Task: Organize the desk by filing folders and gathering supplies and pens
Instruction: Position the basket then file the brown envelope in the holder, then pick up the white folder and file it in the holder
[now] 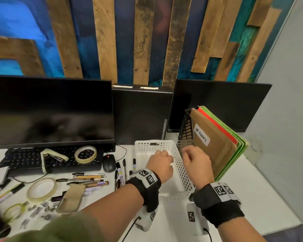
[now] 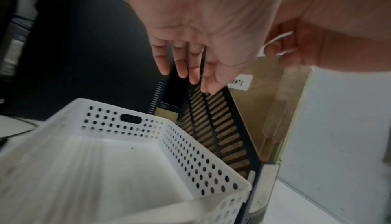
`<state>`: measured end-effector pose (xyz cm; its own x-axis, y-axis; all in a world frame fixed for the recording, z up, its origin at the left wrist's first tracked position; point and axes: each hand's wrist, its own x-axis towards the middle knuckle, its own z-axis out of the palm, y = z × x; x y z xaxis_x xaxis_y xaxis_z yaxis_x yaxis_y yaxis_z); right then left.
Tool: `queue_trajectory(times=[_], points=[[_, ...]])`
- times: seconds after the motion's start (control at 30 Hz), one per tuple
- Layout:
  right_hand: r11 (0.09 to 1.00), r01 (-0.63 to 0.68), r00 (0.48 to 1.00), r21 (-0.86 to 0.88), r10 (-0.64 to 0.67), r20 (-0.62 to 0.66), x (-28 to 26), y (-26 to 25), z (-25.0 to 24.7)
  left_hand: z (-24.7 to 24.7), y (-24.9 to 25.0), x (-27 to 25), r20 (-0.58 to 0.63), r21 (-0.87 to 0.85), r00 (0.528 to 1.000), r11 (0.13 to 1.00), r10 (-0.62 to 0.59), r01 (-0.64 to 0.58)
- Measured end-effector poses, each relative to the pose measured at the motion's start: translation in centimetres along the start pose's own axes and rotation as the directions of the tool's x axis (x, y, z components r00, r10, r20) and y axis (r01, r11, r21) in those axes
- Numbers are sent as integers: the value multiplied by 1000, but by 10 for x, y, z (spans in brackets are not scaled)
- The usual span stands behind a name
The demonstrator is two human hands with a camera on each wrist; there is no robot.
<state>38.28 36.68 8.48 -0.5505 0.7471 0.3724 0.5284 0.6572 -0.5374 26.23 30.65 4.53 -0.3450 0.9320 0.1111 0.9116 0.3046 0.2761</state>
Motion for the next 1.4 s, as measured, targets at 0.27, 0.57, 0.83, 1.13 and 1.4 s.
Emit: queue_trajectory(times=[0.27, 0.57, 0.83, 1.13, 1.4], points=[[1000, 11, 895, 8, -13, 446, -6, -21, 75, -6, -79, -46, 47, 123, 946, 942, -320, 312], [958, 281, 711, 59, -250, 657, -11, -92, 141, -47, -184, -129, -47, 176, 785, 769, -618, 615], [916, 382, 623, 120, -351, 699, -28, -193, 202, -84, -289, -219, -160, 129, 556, 541, -816, 831], [910, 393, 555, 134, -351, 754, -61, -321, 269, -132, -409, -324, -65, 65, 300, 296, -952, 953], [907, 403, 546, 121, -345, 763, -105, -429, 325, -152, -490, -400, 37, 172, 225, 228, -974, 958]])
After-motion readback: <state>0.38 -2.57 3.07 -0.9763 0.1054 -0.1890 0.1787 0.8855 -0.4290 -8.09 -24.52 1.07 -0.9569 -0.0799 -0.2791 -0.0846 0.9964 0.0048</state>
